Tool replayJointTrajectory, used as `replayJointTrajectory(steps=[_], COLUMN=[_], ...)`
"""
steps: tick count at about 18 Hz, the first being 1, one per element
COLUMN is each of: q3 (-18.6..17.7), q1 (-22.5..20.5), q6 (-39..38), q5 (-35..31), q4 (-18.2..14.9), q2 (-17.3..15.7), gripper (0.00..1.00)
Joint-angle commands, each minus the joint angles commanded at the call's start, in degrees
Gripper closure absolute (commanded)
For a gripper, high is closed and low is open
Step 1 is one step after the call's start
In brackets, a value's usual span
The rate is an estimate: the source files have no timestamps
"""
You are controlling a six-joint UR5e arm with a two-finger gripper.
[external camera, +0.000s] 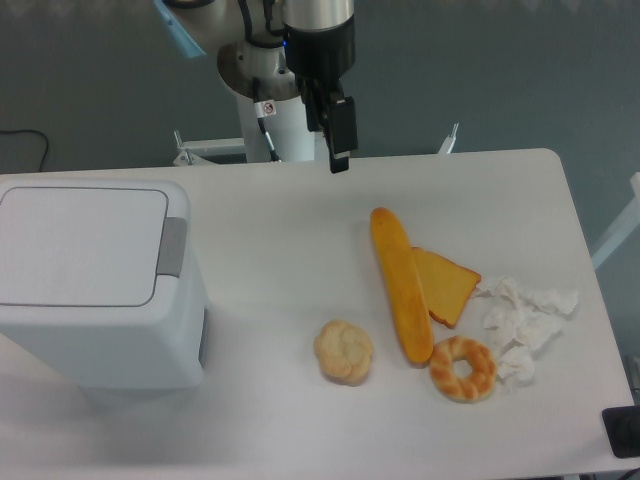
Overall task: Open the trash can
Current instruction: 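Lower the gripper slightly and begin moving toward the white trash can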
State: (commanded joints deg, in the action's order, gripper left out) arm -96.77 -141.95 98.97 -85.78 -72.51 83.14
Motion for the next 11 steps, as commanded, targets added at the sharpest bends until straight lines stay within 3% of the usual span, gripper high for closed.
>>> replayJointTrajectory(steps=[11], q3=[-0.4], q1=[1.1], q6=[-3.6], q5=[-0.1], q4=[0.3], q2=[0.3], gripper=[0.00])
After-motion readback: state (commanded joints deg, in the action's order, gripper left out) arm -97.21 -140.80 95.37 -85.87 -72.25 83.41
